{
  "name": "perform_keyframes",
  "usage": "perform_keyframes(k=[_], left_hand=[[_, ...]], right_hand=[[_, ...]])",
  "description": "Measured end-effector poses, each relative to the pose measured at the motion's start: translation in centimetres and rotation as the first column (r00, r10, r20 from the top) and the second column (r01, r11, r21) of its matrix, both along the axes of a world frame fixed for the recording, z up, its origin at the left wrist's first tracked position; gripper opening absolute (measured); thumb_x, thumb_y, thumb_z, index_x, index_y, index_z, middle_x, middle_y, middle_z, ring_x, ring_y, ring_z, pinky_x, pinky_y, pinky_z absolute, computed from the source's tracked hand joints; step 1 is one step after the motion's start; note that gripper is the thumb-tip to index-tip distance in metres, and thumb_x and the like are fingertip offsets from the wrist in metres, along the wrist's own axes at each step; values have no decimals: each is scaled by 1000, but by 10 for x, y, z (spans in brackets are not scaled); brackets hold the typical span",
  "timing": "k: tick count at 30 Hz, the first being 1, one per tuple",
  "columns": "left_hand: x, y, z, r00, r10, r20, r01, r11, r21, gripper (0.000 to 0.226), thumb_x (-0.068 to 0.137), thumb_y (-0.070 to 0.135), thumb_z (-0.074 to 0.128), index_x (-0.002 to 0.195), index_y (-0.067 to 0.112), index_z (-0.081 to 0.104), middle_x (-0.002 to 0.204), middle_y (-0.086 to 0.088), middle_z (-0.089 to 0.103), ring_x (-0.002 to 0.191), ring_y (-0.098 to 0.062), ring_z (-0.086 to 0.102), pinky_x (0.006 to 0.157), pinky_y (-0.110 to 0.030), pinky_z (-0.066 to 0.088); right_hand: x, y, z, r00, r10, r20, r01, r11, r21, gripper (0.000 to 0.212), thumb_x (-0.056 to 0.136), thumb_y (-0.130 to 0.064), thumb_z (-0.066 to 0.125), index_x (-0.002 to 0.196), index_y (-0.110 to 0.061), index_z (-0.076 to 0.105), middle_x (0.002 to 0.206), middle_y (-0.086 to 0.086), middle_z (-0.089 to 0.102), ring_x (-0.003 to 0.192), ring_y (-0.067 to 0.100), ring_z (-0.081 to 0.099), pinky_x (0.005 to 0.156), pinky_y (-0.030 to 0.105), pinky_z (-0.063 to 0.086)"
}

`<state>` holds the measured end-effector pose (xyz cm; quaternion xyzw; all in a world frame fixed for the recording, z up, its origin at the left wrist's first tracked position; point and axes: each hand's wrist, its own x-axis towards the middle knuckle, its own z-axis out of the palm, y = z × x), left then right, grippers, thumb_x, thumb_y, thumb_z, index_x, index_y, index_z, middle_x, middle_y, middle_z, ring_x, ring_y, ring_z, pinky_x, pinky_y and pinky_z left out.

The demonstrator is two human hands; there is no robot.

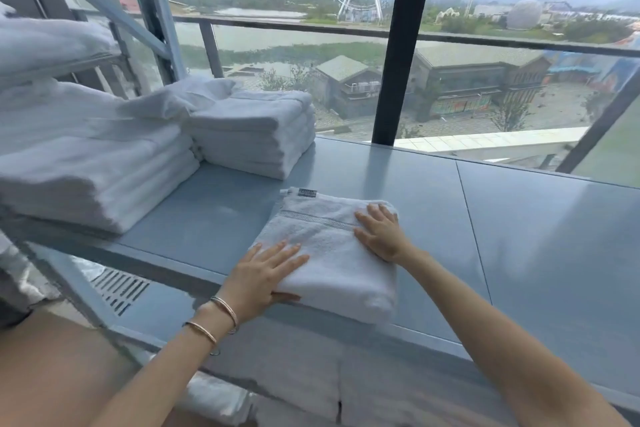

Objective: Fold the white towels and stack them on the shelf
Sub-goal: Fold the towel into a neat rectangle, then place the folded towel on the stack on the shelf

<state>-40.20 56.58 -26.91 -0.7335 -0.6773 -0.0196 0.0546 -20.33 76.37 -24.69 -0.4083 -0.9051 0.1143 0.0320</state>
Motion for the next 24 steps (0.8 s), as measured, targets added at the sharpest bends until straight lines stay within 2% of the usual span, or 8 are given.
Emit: perform_keyframes(k=[2,4,6,8,11,13,18,24], left_hand=[[-18,-11,0,1000,-1,-6,1,999,34,65,87,70,16,132,29,40,131,3,58,117,-18,58,89,-47,49],[-34,-20,-2,999,-34,-20,35,996,85,65,81,66,45,132,27,40,130,0,58,117,-19,58,91,-49,47],[-39,-25,-6,997,-78,-28,80,991,103,90,58,58,77,133,23,42,131,-2,57,117,-21,57,92,-49,46],[-36,-29,-7,997,-80,-18,81,990,114,104,41,52,87,130,20,44,128,-4,59,115,-21,59,91,-47,47],[-36,-30,-6,990,-129,48,120,978,169,104,32,41,92,125,21,49,121,-3,64,106,-19,64,88,-42,51],[-39,-29,-5,981,-175,77,157,967,199,97,29,39,93,118,20,61,115,-3,67,98,-17,67,84,-36,53],[-52,-34,4,971,-233,43,203,912,357,72,47,39,90,111,21,65,95,6,72,76,-13,69,81,-23,44],[-58,-44,30,997,-49,-56,70,867,493,96,45,29,80,134,26,43,106,4,63,90,-19,58,85,-33,39]], right_hand=[[-7,-28,9,999,28,-35,-26,998,48,56,93,-49,32,138,-17,42,152,6,22,142,25,11,115,42,10],[-5,-71,12,989,95,-115,-96,995,-8,52,95,-42,42,141,-17,38,155,2,18,142,22,14,116,38,12],[1,-118,11,981,185,-63,-187,982,-37,72,87,-61,36,145,-20,28,156,0,14,143,21,14,117,36,11],[3,-146,-1,964,246,102,-257,960,113,97,71,-77,38,146,-16,25,153,6,23,141,26,20,115,40,12],[-1,-156,-10,966,179,188,-223,942,251,109,39,-64,81,130,-16,45,126,5,59,114,24,58,92,36,48],[-1,-152,-8,980,158,120,-178,966,188,106,30,-45,91,124,-18,49,117,3,63,103,22,64,75,31,55],[-7,-147,19,971,240,16,-240,960,142,60,71,-18,67,130,-20,51,122,3,61,103,26,60,79,38,50],[-46,-133,73,960,253,-124,-254,967,3,56,65,-35,47,120,-27,57,105,3,66,95,23,57,82,33,44]])
